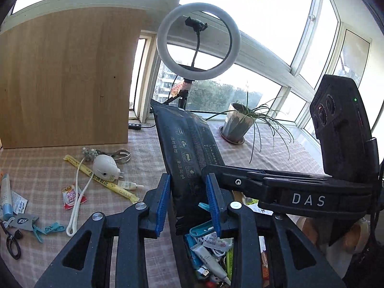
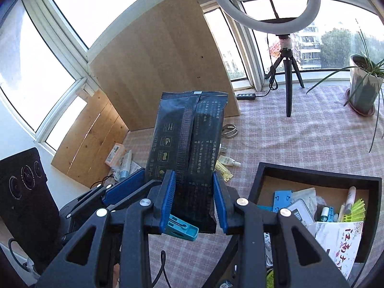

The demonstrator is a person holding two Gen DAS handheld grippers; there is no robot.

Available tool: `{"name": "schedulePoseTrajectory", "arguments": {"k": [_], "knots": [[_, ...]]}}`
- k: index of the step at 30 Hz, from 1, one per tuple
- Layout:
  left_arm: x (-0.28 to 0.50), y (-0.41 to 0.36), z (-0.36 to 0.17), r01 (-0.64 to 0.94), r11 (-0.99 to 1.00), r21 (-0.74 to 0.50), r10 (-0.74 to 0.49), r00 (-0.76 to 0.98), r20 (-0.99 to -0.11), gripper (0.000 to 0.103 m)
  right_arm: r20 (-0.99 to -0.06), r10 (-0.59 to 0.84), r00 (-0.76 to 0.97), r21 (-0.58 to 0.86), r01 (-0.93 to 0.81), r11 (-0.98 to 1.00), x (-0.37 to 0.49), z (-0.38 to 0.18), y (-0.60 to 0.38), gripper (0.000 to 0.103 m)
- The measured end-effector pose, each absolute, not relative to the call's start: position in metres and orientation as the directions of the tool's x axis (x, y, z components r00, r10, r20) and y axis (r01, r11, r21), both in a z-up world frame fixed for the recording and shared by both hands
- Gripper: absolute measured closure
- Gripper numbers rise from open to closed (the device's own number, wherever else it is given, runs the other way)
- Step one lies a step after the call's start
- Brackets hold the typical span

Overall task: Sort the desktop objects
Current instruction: 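Carry the black wipe pack with both tools into the tray and release it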

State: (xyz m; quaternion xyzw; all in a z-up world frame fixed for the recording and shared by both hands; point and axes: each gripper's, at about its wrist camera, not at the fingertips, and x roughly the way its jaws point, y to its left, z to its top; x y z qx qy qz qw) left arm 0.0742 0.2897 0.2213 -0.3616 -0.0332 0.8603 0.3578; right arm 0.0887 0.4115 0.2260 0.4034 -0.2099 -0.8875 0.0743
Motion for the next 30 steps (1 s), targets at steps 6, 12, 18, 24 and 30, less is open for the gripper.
{"name": "schedulePoseTrajectory", "arguments": {"k": [6, 12, 18, 24, 30], "knots": [[0.092, 0.346, 0.213, -0.696, -0.617, -0.367, 0.710, -0.291, -0.641, 0.071, -0.727, -0.228, -0.647, 0.425, -0.164, -0.890, 0.131, 0.215, 0.464, 0.071], [0.090, 0.378, 0.210, -0.700, -0.524, -0.485, 0.756, -0.119, -0.644, 0.070, -0.750, -0.165, -0.641, 0.395, -0.233, -0.889, 0.161, 0.217, 0.495, 0.071], [0.092, 0.393, 0.208, -0.689, -0.490, -0.534, 0.762, -0.041, -0.646, 0.069, -0.761, -0.152, -0.631, 0.404, -0.276, -0.872, 0.175, 0.213, 0.510, 0.071], [0.093, 0.402, 0.204, -0.681, -0.476, -0.556, 0.753, 0.011, -0.658, 0.066, -0.780, -0.136, -0.611, 0.389, -0.302, -0.870, 0.183, 0.212, 0.516, 0.071], [0.088, 0.392, 0.211, -0.681, -0.505, -0.531, 0.749, -0.039, -0.662, 0.066, -0.785, -0.124, -0.607, 0.388, -0.325, -0.862, 0.183, 0.211, 0.522, 0.071]]}}
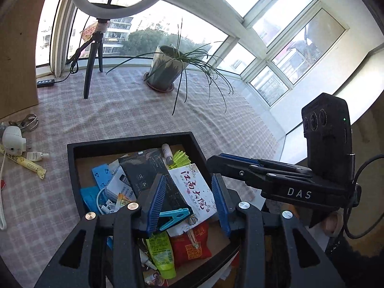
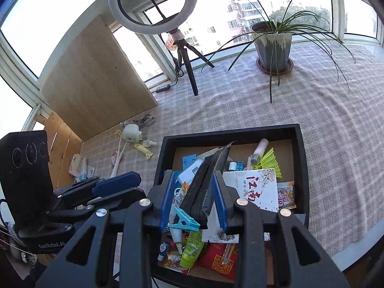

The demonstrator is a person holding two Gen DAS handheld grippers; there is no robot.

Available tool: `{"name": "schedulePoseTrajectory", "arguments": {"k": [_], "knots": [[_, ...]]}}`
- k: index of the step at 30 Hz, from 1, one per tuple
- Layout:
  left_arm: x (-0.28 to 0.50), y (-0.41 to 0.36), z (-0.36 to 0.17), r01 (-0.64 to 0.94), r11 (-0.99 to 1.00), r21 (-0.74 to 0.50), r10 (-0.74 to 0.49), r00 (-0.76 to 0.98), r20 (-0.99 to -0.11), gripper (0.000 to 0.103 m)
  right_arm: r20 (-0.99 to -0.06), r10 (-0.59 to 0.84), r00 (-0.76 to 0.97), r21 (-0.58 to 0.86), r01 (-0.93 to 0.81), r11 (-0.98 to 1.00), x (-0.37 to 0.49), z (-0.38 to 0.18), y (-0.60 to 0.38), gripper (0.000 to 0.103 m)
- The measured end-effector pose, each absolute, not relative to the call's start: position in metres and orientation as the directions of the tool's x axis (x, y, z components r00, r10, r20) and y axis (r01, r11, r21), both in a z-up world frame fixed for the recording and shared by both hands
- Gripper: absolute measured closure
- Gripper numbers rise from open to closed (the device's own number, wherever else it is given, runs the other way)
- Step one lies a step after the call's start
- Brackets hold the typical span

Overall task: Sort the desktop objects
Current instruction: 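Carry the black wipe pack with both tools into the tray and release it, then move both open tools back over the grey pouch and blue clothespins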

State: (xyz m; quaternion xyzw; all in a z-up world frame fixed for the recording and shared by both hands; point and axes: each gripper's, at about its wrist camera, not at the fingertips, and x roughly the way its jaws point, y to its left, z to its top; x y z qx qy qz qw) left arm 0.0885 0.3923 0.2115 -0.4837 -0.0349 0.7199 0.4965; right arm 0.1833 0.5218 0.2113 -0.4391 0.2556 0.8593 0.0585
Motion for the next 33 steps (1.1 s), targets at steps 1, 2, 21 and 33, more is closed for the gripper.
{"name": "schedulePoseTrajectory", "arguments": {"k": [1, 2, 21, 33], "knots": [[0.088, 0.390, 0.212, -0.681, -0.513, -0.523, 0.744, -0.049, -0.666, 0.066, -0.786, -0.124, -0.605, 0.386, -0.325, -0.863, 0.182, 0.211, 0.521, 0.071], [0.087, 0.387, 0.212, -0.682, -0.519, -0.515, 0.741, -0.059, -0.669, 0.066, -0.787, -0.125, -0.604, 0.386, -0.324, -0.864, 0.181, 0.211, 0.520, 0.071], [0.067, 0.309, 0.173, -0.549, -0.744, -0.380, 0.565, -0.216, -0.796, 0.066, -0.823, -0.188, -0.536, 0.354, -0.224, -0.908, 0.139, 0.191, 0.470, 0.060], [0.030, 0.182, 0.128, -0.214, -0.894, -0.393, 0.443, -0.293, -0.848, 0.066, -0.821, -0.340, -0.458, 0.385, -0.005, -0.923, 0.068, 0.171, 0.382, 0.059]]}}
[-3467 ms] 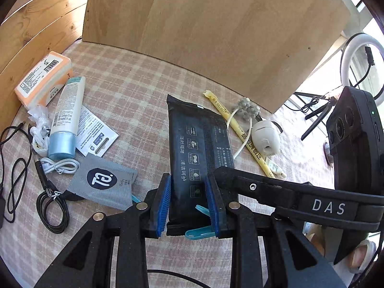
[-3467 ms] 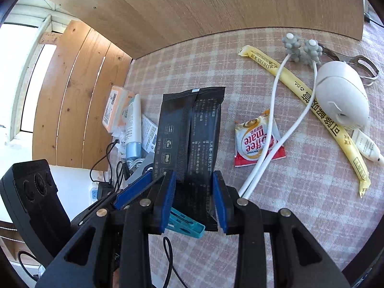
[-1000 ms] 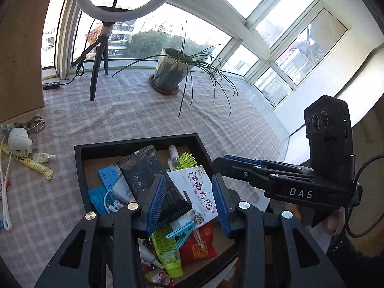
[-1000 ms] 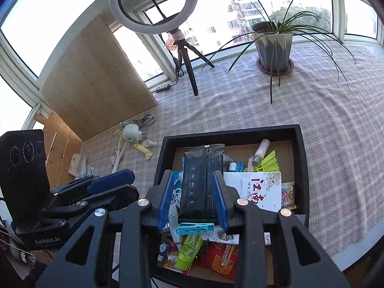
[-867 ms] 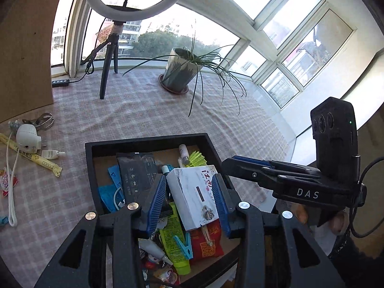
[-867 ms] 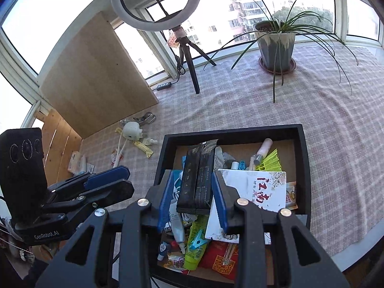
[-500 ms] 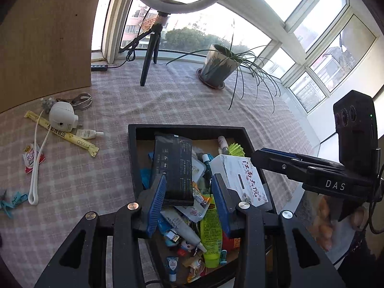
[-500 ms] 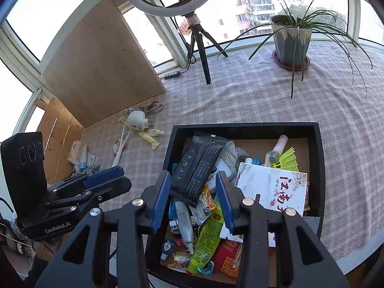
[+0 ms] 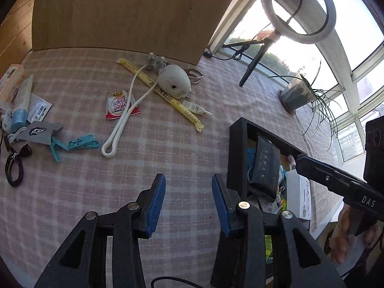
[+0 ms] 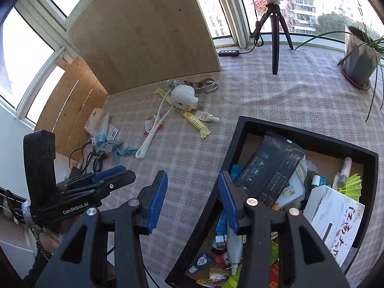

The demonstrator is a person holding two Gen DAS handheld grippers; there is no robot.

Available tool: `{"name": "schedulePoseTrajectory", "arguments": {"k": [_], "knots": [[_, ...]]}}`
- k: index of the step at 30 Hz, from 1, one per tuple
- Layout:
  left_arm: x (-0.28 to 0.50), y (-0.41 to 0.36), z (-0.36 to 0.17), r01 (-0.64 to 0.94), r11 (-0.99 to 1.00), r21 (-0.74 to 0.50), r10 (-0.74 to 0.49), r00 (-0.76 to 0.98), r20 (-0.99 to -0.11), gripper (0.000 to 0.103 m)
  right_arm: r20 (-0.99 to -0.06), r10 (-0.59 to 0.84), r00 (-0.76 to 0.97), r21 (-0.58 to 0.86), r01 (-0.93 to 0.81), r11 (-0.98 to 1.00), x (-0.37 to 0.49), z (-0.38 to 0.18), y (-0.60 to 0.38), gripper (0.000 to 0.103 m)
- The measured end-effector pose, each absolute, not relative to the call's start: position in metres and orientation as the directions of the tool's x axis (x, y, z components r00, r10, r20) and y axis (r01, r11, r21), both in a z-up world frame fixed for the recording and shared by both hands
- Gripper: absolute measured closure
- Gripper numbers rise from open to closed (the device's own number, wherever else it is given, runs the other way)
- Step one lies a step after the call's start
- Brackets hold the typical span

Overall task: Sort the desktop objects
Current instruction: 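Move both open tools back over the grey pouch and blue clothespins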

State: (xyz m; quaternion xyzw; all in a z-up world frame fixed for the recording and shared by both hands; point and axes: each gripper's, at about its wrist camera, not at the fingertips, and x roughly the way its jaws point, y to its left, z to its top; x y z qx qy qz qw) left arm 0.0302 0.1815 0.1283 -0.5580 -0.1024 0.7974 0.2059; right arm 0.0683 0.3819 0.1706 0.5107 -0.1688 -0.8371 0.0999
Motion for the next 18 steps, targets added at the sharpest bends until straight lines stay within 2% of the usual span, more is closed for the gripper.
{"name": "schedulePoseTrajectory", "arguments": {"k": [9, 12, 15, 18], "knots": [[0.005, 0.062, 0.103, 0.104, -0.927, -0.360, 0.311, -0.323, -0.894, 0.066, -0.853, -0.411, -0.322, 0.338, 0.259, -0.905, 0.005, 0.146, 0.282, 0.059], [-0.004, 0.029, 0.092, 0.199, -0.908, -0.367, 0.297, -0.312, -0.903, 0.066, -0.868, -0.418, -0.268, 0.321, 0.340, -0.884, -0.013, 0.135, 0.249, 0.054], [-0.013, 0.009, 0.080, 0.262, -0.885, -0.386, 0.307, -0.295, -0.905, 0.065, -0.883, -0.405, -0.236, 0.291, 0.400, -0.869, -0.030, 0.124, 0.221, 0.053], [-0.024, 0.000, 0.069, 0.295, -0.875, -0.384, 0.305, -0.280, -0.910, 0.064, -0.895, -0.397, -0.201, 0.273, 0.456, -0.847, -0.046, 0.112, 0.197, 0.043]]}}
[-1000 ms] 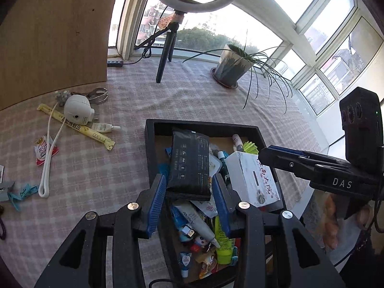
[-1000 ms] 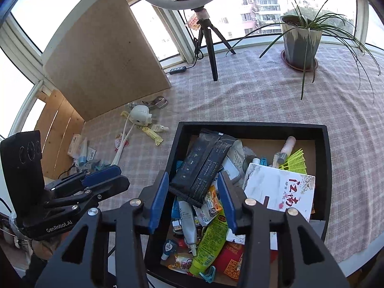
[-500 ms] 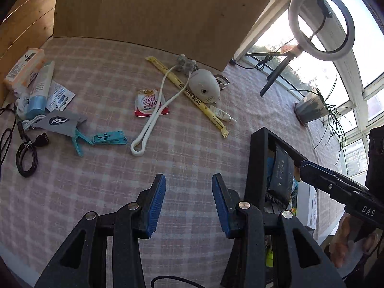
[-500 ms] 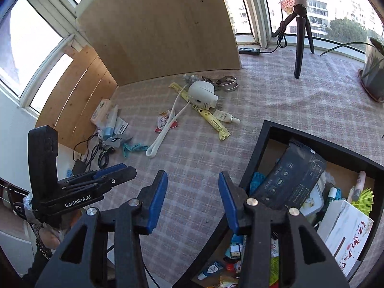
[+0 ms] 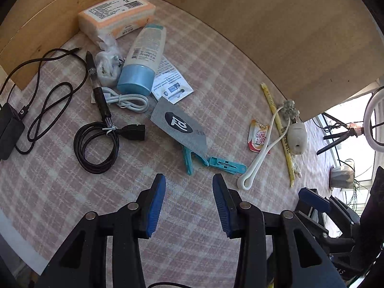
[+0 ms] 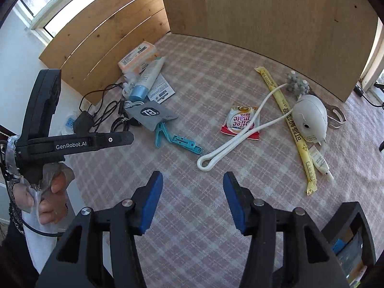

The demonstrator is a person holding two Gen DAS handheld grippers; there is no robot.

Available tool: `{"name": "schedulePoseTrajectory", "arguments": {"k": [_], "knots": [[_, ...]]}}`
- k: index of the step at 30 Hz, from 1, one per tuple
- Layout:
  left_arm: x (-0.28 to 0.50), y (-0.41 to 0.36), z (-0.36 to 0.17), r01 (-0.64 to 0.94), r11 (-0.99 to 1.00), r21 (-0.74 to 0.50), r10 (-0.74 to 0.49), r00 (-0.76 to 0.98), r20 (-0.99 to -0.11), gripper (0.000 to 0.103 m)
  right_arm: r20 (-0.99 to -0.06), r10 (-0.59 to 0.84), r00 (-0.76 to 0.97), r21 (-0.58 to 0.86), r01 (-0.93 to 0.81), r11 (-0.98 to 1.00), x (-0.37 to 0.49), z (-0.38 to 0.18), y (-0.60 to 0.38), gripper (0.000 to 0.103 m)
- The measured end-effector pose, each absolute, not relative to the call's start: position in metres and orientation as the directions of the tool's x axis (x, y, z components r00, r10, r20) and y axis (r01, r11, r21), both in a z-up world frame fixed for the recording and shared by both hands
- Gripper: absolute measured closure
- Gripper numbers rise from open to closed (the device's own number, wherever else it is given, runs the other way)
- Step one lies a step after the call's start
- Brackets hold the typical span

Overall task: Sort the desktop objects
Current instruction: 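Move both open tools back over the grey pouch and blue clothespins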

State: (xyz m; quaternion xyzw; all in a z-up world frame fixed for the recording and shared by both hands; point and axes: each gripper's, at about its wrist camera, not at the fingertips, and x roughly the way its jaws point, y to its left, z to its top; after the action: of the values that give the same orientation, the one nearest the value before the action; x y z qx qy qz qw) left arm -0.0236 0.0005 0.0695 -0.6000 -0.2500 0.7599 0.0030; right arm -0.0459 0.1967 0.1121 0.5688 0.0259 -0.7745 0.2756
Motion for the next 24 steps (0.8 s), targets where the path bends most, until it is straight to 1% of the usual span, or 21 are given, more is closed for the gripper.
{"name": "schedulePoseTrajectory", "arguments": {"k": [1, 6, 8, 16, 22, 24], "knots": [[-0.027, -0.001, 0.066, 0.306, -0.872, -0.383, 0.304, -0.277, -0.912, 0.063, -0.901, -0.391, -0.187, 0.264, 0.477, -0.838, -0.050, 0.108, 0.189, 0.040], [-0.041, -0.011, 0.051, 0.367, -0.832, -0.416, 0.336, -0.263, -0.904, 0.059, -0.933, -0.334, -0.136, 0.196, 0.586, -0.786, -0.065, 0.086, 0.150, 0.040], [-0.047, -0.013, 0.048, 0.386, -0.819, -0.425, 0.345, -0.261, -0.901, 0.057, -0.943, -0.307, -0.130, 0.169, 0.607, -0.777, -0.071, 0.076, 0.138, 0.040], [-0.069, -0.015, 0.037, 0.419, -0.800, -0.429, 0.352, -0.250, -0.902, 0.057, -0.958, -0.256, -0.128, 0.111, 0.659, -0.744, -0.084, 0.053, 0.115, 0.040], [-0.078, -0.013, 0.032, 0.431, -0.795, -0.426, 0.351, -0.244, -0.904, 0.060, -0.960, -0.255, -0.119, 0.124, 0.633, -0.764, -0.094, 0.042, 0.118, 0.041], [-0.079, -0.011, 0.031, 0.426, -0.800, -0.423, 0.350, -0.242, -0.905, 0.065, -0.960, -0.259, -0.109, 0.135, 0.630, -0.765, -0.096, 0.040, 0.120, 0.044]]}}
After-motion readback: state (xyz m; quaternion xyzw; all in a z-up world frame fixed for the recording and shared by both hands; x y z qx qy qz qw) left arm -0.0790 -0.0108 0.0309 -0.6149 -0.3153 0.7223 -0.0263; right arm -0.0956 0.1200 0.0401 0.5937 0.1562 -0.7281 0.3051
